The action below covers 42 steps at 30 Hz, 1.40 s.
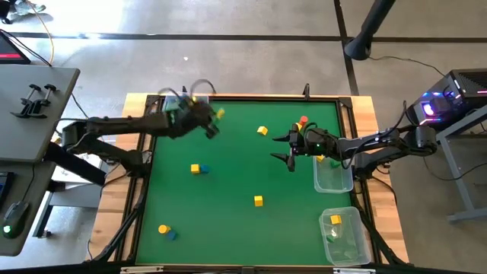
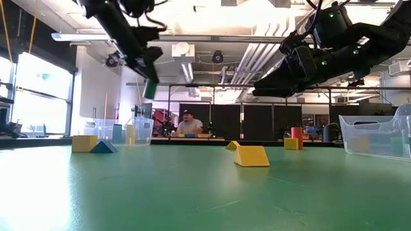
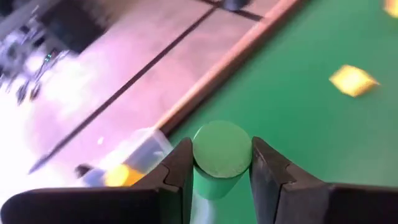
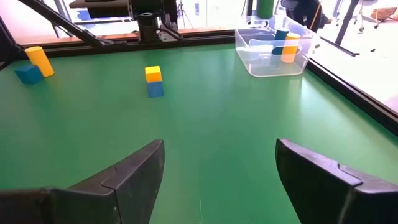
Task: Sort blocks by size
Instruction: Put the green cylindrical block into the top transparent bin, then put the top yellow cube block into the middle transparent bin
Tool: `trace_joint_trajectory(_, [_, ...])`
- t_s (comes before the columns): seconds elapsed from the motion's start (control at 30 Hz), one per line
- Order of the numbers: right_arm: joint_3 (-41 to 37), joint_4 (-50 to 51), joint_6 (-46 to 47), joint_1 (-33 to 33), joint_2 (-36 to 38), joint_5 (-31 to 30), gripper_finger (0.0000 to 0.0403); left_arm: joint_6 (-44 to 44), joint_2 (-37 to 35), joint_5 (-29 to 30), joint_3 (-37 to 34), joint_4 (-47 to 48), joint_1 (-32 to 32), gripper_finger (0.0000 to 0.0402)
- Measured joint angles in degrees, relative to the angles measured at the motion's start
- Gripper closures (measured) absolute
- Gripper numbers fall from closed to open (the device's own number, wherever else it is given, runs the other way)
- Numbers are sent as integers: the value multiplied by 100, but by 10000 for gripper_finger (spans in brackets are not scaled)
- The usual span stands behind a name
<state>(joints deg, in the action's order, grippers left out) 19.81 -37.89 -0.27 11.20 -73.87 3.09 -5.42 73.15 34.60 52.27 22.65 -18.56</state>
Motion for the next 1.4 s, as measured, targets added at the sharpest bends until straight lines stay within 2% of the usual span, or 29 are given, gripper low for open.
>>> trace_joint_trajectory(0.07, [0,-5,-15,0,0,0,107,8,-12,-288,-16,-16,-552,318])
trace_joint_trajectory(0.2, [0,-7,-6,0,0,2,107,51,154,-1294,-409,-691,-1629,318])
trace_joint_trajectory(0.27, [0,-7,24,0,0,0,107,-7,219,-1480,-629,-973,-2059,318])
trace_joint_trajectory(0.33, [0,-7,26,1,0,2,107,-38,251,-1650,-851,-1360,-2379,318])
trace_joint_trajectory(0.47, [0,-7,-3,2,0,-9,107,-196,348,-2579,-1197,-2098,-2764,318])
trace_joint_trajectory(0.53, [0,-7,-13,2,0,-9,107,-249,420,-2814,-1330,-2400,-2823,318])
trace_joint_trajectory(0.83, [0,-9,28,0,0,-142,107,-314,1005,-2801,-1517,-2933,-2837,301])
trace_joint_trajectory(1.0, [-2,-11,42,0,0,-142,107,-305,1262,-2596,-1517,-3219,-2837,276])
trace_joint_trajectory(1.23, [-2,-9,48,1,0,-142,107,-96,972,-2483,-1517,-3290,-2840,221])
trace_joint_trajectory(1.4, [-2,-9,79,0,0,-144,107,-43,510,-2479,-1517,-3245,-2812,207])
